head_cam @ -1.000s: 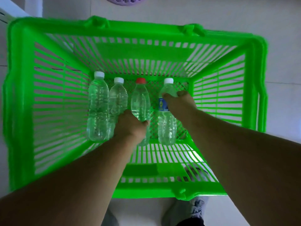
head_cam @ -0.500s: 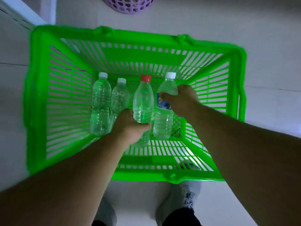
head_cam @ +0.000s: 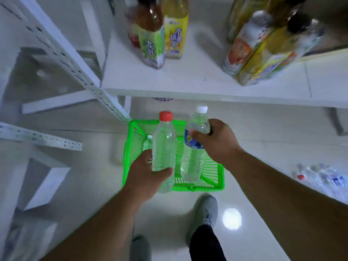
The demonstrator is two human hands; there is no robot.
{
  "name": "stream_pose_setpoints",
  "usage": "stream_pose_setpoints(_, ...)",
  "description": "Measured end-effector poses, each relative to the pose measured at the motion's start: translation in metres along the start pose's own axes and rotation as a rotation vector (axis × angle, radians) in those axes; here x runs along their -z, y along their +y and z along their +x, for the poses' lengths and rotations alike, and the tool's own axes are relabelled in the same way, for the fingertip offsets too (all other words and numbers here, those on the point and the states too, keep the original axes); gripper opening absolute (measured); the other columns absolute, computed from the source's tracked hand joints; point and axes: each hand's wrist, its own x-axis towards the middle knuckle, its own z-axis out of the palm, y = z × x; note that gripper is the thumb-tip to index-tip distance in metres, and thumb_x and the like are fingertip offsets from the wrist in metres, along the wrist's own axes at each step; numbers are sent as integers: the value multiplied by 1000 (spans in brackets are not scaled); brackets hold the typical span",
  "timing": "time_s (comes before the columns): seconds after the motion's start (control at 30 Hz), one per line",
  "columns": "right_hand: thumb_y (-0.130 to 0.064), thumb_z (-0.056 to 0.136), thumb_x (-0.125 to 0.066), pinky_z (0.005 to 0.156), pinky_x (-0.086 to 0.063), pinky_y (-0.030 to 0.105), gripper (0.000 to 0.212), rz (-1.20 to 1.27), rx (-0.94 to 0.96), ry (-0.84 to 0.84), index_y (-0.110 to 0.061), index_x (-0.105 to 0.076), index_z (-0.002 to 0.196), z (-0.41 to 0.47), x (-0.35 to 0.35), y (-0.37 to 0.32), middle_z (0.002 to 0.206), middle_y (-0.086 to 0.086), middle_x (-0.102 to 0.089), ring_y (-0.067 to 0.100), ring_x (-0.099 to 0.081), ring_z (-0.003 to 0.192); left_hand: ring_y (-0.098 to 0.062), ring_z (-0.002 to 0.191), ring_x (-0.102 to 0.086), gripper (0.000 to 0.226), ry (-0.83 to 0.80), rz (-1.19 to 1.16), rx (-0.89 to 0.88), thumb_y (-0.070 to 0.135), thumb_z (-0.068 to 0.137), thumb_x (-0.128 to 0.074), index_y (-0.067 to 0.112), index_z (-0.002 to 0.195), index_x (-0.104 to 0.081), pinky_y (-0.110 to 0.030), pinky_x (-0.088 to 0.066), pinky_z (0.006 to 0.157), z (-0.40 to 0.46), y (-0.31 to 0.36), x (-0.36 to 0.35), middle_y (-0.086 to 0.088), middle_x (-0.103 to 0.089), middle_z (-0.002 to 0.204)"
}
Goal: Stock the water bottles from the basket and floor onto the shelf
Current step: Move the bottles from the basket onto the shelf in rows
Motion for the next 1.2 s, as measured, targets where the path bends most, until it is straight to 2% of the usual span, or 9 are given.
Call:
stream_pose_setpoints(0.13, -39, 77, -80, 68, -55, 34, 22, 114, 81, 84, -21, -72, 85, -79, 59, -88, 77, -4, -74, 13, -68, 70, 0, 78, -69, 48, -43, -30, -79, 18, 67, -89, 23, 108, -64, -15, -54, 69, -81, 67, 62, 9, -74, 95)
stream_pose_setpoints(0.23, -35, 79, -81, 66, -55, 25, 16, 179, 137, 120, -25, -72, 88, -148, 102, -152, 80, -7, -75, 8, -69, 72, -7, 88, -69, 54, -54, -66, -125, 23, 65, -90, 27, 112, -63, -33, -58, 80, -142, 111, 107, 11, -74, 99)
stream_pose_setpoints(0.37, -34, 78, -82, 71, -54, 20, 23, 215, 212, 201, -27, -72, 98, -239, 149, -227, 83, -13, -75, 3, -69, 79, 0, 81, -69, 49, -51, -79, -253, 13, 67, -88, 25, 108, -64, -18, -55, 74, -225, 172, 160, 11, -75, 93)
stream_pose_setpoints(0.47, -31, 79, -83, 64, -49, 11, 17, 220, 270, 252, -32, -69, 88, -298, 179, -274, 74, -23, -71, -7, -65, 71, 3, 83, -67, 47, -71, -67, -353, 13, 67, -88, 28, 105, -63, -14, -50, 74, -277, 209, 192, 11, -75, 92)
stream_pose_setpoints(0.57, -36, 79, -82, 65, -51, 18, 15, 196, 328, 328, -30, -70, 86, -341, 202, -310, 77, -13, -73, 2, -67, 73, 10, 85, -63, 49, -80, -39, -443, 17, 67, -87, 31, 107, -61, -15, -49, 76, -318, 235, 216, 15, -73, 96)
stream_pose_setpoints(0.67, -36, 81, -81, 61, -47, 10, 17, 196, 386, 357, -28, -73, 93, -371, 221, -333, 81, -14, -75, -3, -68, 73, 13, 80, -63, 47, -78, -44, -505, 12, 70, -86, 30, 105, -61, -8, -46, 69, -348, 253, 228, 14, -72, 95)
stream_pose_setpoints(0.87, -40, 80, -80, 72, -55, 22, 24, 236, 454, 386, -29, -73, 100, -397, 251, -351, 87, -14, -76, 0, -71, 81, 14, 79, -64, 49, -38, -78, -569, 10, 70, -86, 31, 104, -60, -4, -47, 65, -381, 285, 234, 16, -72, 94)
stream_pose_setpoints(1.0, -39, 80, -80, 70, -53, 21, 26, 264, 489, 375, -30, -72, 103, -400, 275, -358, 89, -13, -76, 0, -71, 81, 11, 80, -66, 47, -3, -93, -590, 12, 70, -86, 30, 105, -61, -6, -49, 69, -387, 307, 225, 14, -74, 94)
stream_pose_setpoints(1.2, -33, 83, -79, 64, -51, 14, 14, 288, 526, 363, -33, -71, 94, -387, 323, -356, 79, -15, -74, -3, -68, 73, 9, 83, -66, 44, 33, -104, -613, 8, 74, -83, 29, 105, -61, -2, -45, 62, -384, 346, 196, 16, -73, 92)
